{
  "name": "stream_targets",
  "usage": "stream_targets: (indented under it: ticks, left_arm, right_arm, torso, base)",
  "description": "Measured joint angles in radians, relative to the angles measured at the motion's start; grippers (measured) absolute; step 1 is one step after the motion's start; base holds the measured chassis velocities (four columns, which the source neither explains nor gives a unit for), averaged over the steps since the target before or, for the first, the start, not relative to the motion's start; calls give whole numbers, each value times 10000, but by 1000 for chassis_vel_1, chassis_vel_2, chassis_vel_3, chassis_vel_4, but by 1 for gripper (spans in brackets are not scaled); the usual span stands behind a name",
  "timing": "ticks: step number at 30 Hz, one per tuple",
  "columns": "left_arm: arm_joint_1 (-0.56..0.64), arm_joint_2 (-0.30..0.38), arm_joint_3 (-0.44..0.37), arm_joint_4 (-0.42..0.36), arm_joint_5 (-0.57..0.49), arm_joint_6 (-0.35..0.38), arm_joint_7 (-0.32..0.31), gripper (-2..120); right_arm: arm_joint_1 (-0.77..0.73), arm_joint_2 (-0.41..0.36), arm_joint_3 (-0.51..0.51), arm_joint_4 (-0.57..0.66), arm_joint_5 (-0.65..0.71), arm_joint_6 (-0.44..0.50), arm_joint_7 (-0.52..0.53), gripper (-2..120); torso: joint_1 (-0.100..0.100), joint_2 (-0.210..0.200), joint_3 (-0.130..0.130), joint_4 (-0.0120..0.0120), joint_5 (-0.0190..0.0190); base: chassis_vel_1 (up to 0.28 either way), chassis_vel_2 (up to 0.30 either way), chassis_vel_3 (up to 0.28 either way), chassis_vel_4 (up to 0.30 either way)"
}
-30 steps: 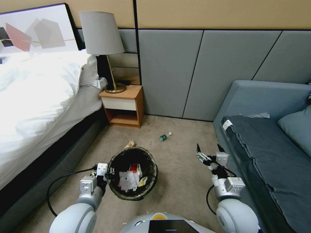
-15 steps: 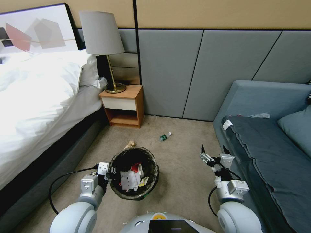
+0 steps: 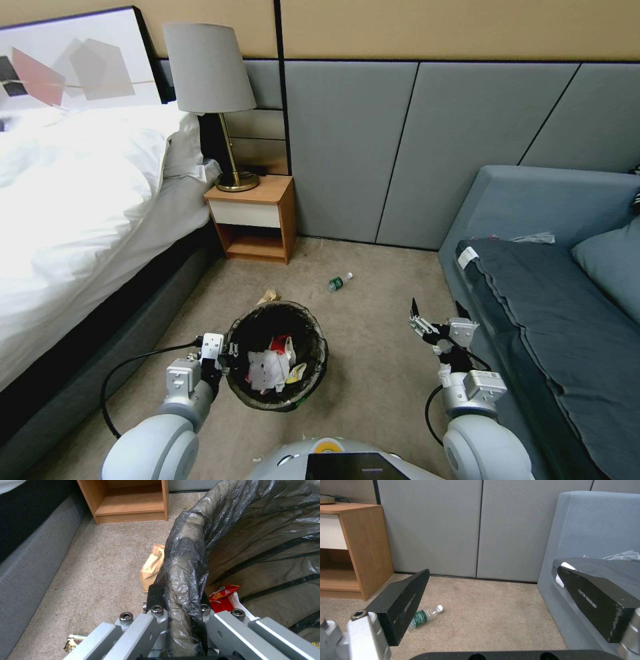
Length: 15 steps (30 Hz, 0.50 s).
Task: Pick up the trash bin, then pick up the garbage from the floor and place it into the trash bin.
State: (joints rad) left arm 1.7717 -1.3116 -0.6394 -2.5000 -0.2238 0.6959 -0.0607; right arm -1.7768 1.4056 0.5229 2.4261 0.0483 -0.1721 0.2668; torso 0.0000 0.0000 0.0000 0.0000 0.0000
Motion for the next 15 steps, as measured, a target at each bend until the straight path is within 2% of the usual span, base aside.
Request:
stream_targets:
  ticks: [15]
  left_arm:
    - [10,14,-1,0,0,0,0,1]
  right_arm:
    - [27,0,-42,-38,-15,-5,3,100]
  torso:
    - [0,0,0,0,0]
  base:
    - [0,0,0,0]
